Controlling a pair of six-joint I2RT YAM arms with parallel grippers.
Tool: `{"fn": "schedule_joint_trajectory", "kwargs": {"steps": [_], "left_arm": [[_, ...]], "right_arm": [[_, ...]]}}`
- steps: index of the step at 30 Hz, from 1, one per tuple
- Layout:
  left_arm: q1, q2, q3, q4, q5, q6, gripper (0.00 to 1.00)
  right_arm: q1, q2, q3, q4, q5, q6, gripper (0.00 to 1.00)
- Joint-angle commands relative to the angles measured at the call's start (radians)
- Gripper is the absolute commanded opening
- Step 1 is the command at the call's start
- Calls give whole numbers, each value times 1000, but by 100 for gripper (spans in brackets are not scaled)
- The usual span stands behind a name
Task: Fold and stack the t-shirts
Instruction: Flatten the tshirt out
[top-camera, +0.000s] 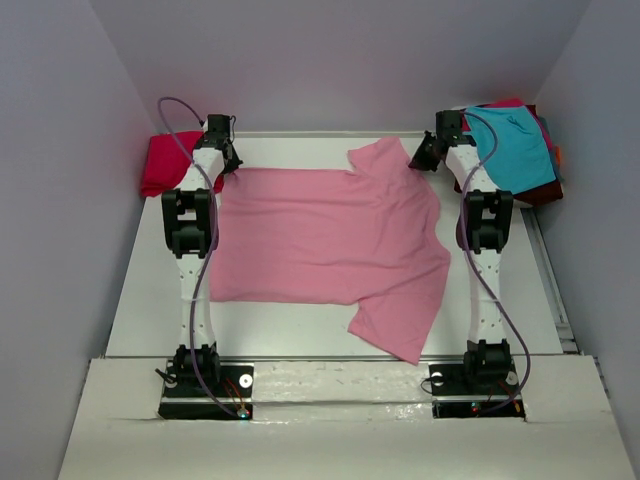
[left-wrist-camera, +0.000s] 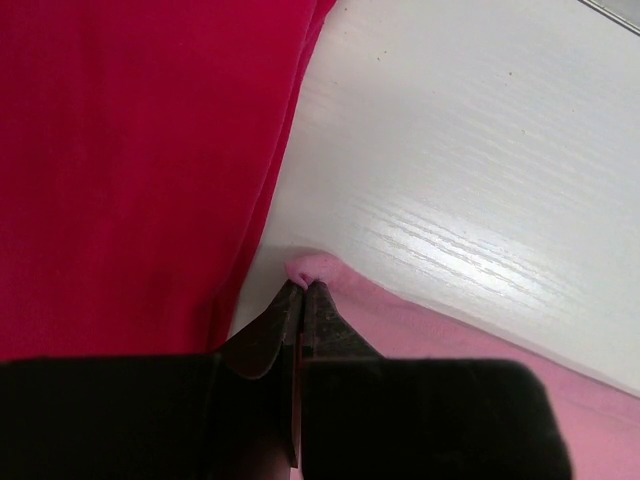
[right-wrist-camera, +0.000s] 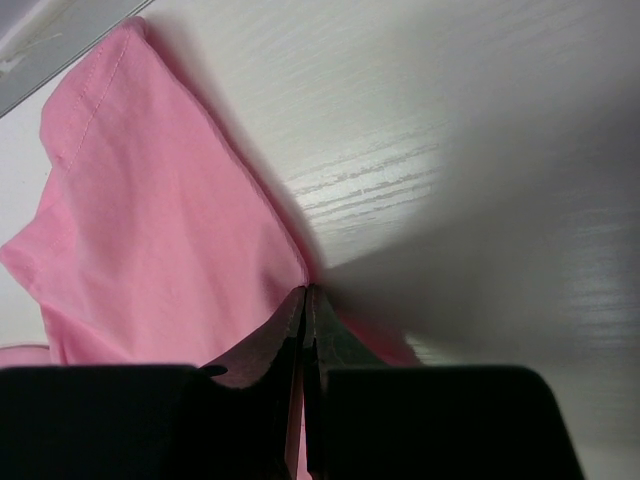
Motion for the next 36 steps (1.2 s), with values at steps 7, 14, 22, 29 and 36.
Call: {"fn": "schedule_joint_trajectory", "kwargs": {"steps": [7,14,22,29,36], "left_arm": [[6,-115,-44,-31,25,-6,6],[6,-151,-53,-54,33,-9,6],[-12,-204,-76,-70,36,-12,6],[-12,-235,-78,-96,54,-20,6],[-21,-261,-87,-151,42,-38,6]], "right_arm": [[-8,-171,-100,-17,26,-5,7],[-8,-226,-144,-17,34,-6,7],[-8,-287,-190,-22,28,-6,7],[-8,-338,-238,-22,19,3,7],[-8,-396,-288,-22,13,3,7]]}}
